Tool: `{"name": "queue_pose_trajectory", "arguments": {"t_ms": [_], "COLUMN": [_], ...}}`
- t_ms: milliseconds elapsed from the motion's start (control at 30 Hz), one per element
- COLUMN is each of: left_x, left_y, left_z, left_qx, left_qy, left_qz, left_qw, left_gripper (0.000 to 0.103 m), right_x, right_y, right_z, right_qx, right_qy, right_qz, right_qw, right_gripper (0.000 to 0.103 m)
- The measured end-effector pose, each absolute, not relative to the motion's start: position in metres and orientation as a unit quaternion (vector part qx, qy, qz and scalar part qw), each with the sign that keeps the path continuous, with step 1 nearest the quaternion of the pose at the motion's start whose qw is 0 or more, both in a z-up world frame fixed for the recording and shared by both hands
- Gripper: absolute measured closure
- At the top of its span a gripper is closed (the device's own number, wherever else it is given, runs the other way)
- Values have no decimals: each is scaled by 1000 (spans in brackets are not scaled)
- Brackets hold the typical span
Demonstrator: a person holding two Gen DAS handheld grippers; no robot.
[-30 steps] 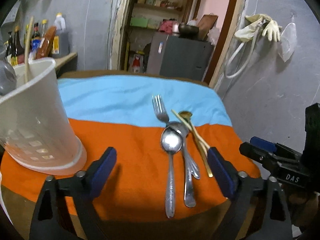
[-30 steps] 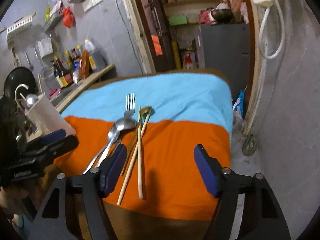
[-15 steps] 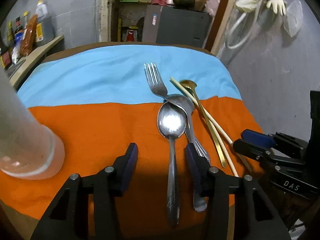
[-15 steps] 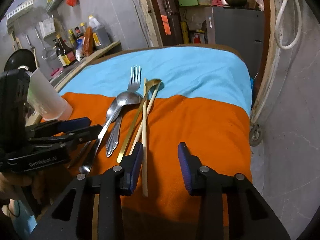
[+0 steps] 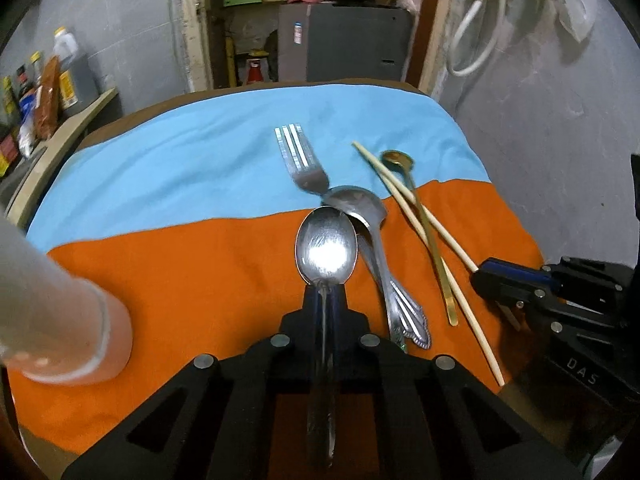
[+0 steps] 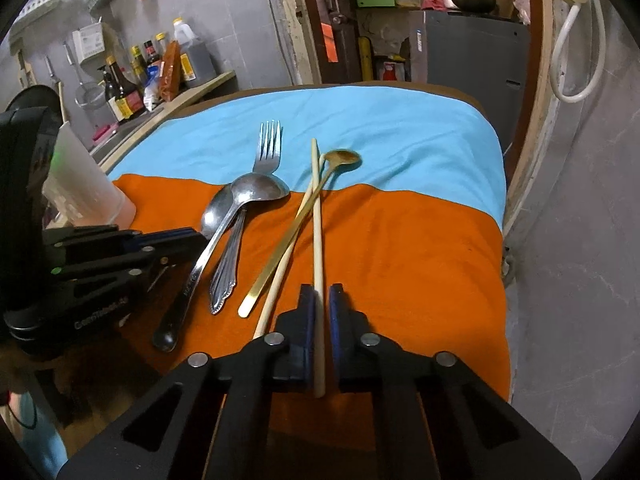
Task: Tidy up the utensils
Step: 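Grasp a silver spoon with the left tool while the right tool grasps a chopstick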
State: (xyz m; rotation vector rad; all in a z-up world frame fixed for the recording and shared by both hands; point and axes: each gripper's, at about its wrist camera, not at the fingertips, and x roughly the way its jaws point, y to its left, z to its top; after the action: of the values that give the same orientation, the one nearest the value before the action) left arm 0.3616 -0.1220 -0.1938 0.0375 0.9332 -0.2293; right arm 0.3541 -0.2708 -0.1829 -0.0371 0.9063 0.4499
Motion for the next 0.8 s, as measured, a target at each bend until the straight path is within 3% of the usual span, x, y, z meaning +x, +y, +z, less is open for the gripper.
{"name": "queue_pose_trajectory", "arguments": {"t_ms": [533,633,700,800], "left_x": [328,333,335,338], "left_y": [-92,-92,-93,-91], "left_z": [-187,-185,-183,-183], "left_qx": [-54,-53,-49,-55], "left_qy": [454,447,443,439], "left_qz": [-44,-50,-51,-56], "left_qw": [888,891,894,895], "left_gripper": [99,99,98,91], "right_x": [348,364,374,389], "right_y": [-279,-282,-282,-282], "right_z": [-181,-179,-176,-172], "right_qx": [44,58,65,77], "right_qy": [453,446,439,431], "right_qz": [172,181,185,189], "right_qw": [874,874,877,879], "right_gripper": [95,89,80,80]}}
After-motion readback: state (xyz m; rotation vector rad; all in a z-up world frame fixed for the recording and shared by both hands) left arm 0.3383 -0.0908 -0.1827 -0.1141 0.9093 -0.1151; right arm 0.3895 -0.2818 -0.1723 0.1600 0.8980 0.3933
